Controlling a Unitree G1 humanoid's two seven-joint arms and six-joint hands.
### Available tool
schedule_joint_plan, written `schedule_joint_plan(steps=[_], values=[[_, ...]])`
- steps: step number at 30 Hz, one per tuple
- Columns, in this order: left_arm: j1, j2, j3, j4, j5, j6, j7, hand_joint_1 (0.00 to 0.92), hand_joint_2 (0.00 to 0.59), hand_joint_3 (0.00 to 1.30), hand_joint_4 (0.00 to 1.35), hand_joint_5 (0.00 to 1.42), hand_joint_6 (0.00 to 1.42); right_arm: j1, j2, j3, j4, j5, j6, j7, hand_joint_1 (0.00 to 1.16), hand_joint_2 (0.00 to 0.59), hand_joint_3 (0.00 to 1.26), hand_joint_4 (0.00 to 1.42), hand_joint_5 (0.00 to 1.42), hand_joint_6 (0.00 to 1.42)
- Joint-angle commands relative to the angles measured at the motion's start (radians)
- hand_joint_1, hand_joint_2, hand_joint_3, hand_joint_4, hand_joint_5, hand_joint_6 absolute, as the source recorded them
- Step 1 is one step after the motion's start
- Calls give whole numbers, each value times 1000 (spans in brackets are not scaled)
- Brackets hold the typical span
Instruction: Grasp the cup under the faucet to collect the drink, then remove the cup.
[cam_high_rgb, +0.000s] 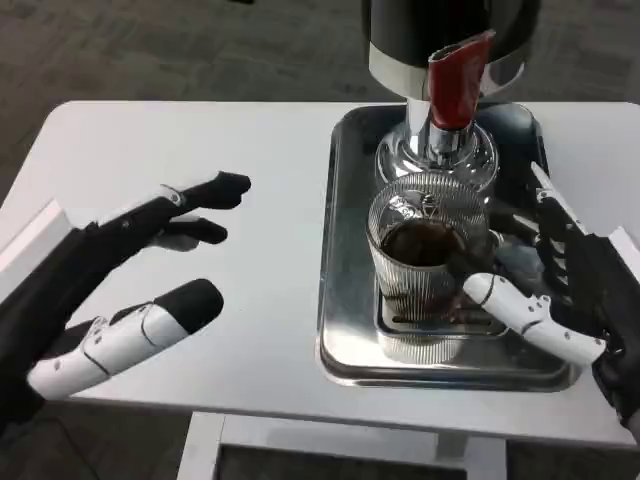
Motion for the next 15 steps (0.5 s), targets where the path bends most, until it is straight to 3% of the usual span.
schedule_joint_plan(steps=[1, 15], values=[[42, -3, 1, 14, 11, -4, 13, 0, 86, 214, 185, 289, 296, -1, 0, 17, 4, 16, -34, 10, 509, 232, 7, 24, 122, 215], [81, 9, -1, 38, 30, -9, 11, 0, 86, 214, 184, 289, 286, -21, 1, 52, 59, -3, -88, 3, 546, 214, 0, 0, 51, 145]])
